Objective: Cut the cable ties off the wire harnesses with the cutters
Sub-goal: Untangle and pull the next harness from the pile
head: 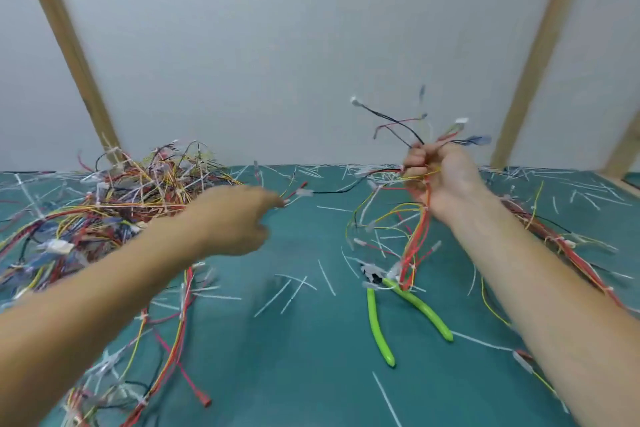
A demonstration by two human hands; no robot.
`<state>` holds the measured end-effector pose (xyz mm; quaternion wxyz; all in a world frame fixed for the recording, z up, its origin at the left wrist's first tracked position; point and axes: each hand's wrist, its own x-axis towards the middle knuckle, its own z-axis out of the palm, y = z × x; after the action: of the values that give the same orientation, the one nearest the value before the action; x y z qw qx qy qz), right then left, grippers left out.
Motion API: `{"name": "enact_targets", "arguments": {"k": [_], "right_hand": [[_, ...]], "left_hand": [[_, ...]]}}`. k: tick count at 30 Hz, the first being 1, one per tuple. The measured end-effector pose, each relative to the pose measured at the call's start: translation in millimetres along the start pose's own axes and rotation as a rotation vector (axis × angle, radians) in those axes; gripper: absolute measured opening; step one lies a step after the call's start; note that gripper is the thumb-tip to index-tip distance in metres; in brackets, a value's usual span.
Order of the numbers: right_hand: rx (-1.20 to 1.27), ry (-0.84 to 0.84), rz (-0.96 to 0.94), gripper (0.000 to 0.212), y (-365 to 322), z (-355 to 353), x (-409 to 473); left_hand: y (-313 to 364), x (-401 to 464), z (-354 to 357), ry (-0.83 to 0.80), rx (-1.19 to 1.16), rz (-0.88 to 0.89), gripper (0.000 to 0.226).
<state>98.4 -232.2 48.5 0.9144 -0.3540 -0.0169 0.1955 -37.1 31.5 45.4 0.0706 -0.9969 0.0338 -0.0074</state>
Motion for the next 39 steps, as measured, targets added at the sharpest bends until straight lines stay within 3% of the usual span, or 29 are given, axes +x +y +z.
{"name": "enact_targets", "arguments": {"k": [1, 3, 5, 6, 9, 14, 18, 22, 25, 27, 29, 33, 36, 39], "right_hand": [[0.008, -0.032, 0.017, 0.012, 3.5, 9.9, -3.8], [0.055, -0.094, 0.027, 0.01, 4.3, 27.7, -12.7], [0.146, -0.139, 0.001, 0.011, -3.4, 42.6, -21.3], [0.201, -0.152, -0.024, 0.012, -9.6, 49.4, -24.6], [0.333, -0.188, -0.117, 0.014, -28.3, 67.1, -33.5], [0.412, -0.245, -0.218, 0.015, -51.5, 73.9, -44.6], [0.486, -0.201, -0.287, 0.017, -72.8, 54.8, -41.9], [0.428, -0.053, -0.289, 0.02, -84.2, 29.1, -33.9], [0.33, 0.094, -0.268, 0.025, -69.4, 12.1, -26.8], [0.307, 0.146, -0.252, 0.026, -54.1, 2.4, -23.4], [0.298, 0.174, -0.209, 0.025, -41.5, -7.0, -18.5], [-0.012, 0.153, -0.051, 0.025, -21.4, -26.5, -9.4], [-0.33, 0.154, -0.008, 0.03, -9.9, -42.1, -3.6], [-0.53, 0.245, -0.049, 0.033, -7.2, -59.5, 2.3]], "left_hand": [[19.1, 7.2, -3.3, 0.062, -0.206, 0.054, 0.054], [57.7, 15.7, -6.2, -0.062, -0.619, 0.157, 0.058], [86.8, 18.8, 1.4, -0.206, -0.775, 0.209, 0.073], [96.4, 21.0, 7.7, -0.191, -0.81, 0.209, 0.077], [118.0, 24.5, 16.8, -0.031, -0.971, 0.191, 0.073], [130.8, 33.5, 4.5, 0.258, -1.09, 0.218, 0.003], [118.3, 26.5, -4.9, 0.323, -1.275, 0.242, 0.01], [86.0, 22.2, -39.4, 0.651, -1.479, -0.013, 0.019], [66.1, 16.0, -66.7, 0.697, -1.678, -0.05, 0.026], [68.2, 12.1, -63.1, 0.631, -1.512, -0.047, 0.016], [73.7, 9.0, -37.1, 0.485, -1.177, -0.077, 0.009], [81.3, -11.2, 23.8, -0.089, -0.732, -0.02, 0.039], [83.4, -18.8, 44.4, -0.205, -0.468, 0.053, 0.039], [74.4, -20.9, 47.4, -0.167, -0.324, 0.055, 0.049]]}}
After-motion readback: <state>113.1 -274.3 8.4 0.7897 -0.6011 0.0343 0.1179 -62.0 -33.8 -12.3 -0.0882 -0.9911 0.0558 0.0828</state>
